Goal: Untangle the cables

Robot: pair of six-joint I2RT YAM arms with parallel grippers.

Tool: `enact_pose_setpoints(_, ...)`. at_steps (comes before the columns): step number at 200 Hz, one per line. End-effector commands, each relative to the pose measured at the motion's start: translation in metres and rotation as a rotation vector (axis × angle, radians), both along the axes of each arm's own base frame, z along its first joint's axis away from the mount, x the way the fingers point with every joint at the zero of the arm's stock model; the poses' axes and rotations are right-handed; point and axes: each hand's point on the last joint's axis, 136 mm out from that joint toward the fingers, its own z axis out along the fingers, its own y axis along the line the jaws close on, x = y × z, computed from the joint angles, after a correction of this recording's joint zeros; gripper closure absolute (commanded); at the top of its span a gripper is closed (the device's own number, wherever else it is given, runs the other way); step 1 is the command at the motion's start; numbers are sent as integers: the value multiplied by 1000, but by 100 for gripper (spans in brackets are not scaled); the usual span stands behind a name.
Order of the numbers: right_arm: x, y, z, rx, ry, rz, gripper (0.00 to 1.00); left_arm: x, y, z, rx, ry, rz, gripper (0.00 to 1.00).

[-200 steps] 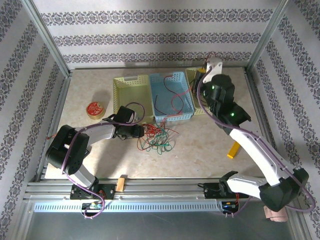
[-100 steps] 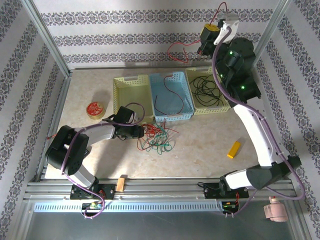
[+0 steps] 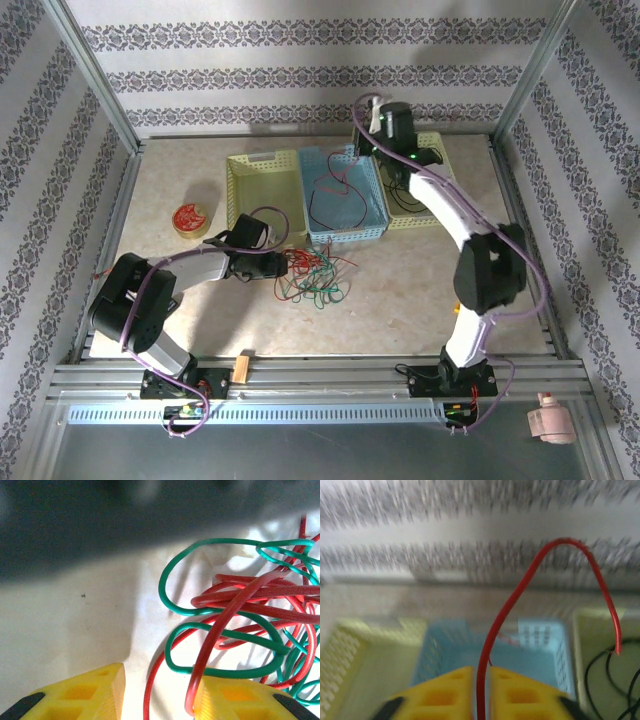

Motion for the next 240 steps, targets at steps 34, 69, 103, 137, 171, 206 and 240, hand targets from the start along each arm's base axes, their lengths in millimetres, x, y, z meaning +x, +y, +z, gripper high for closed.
enact_pose_setpoints(34,-24,5,-73,-38,269,-3,38,-14,3,-2,21,31,-21,60)
enact_pose_setpoints(69,-50,-16,-27,-82,145,-61,35,-11,0,0,11,20,-26,60)
enact_pose_setpoints(103,-121,-4,-24,-17,177,64,39,-10,-4,-1,4,21,-36,60)
enact_pose_setpoints(137,-207,28,-82,10,352,254,42,-8,-7,2,-8,8,-53,60)
enact_pose_setpoints(171,-238,18,-133,-48,460,202,42,-7,-7,4,-10,-8,-50,60)
enact_pose_setpoints(206,-235,-6,-157,-72,494,93,42,-7,-9,8,-17,-26,-59,60)
enact_pose_setpoints(240,-229,-5,-167,-67,527,111,48,-7,-10,10,-22,-31,-68,60)
